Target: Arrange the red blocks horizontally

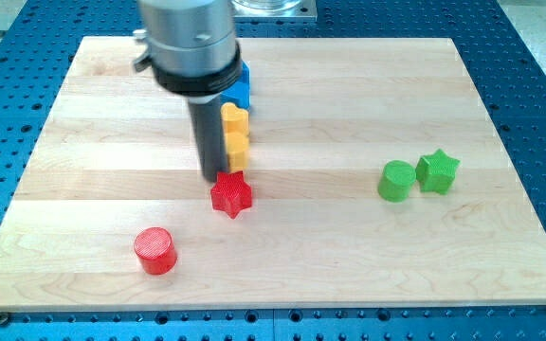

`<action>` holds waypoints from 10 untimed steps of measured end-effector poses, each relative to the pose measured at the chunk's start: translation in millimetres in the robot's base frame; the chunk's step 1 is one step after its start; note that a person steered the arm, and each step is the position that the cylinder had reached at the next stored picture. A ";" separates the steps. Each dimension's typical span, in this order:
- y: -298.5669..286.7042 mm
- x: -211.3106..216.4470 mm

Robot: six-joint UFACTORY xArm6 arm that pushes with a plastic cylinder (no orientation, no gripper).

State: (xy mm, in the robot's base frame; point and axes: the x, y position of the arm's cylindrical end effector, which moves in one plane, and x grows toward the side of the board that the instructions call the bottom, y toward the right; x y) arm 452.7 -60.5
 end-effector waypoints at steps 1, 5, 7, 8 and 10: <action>-22.9 1.2; 37.5 97.5; 111.1 67.1; 100.1 94.6; -4.0 157.5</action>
State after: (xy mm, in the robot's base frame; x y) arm 610.2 -64.5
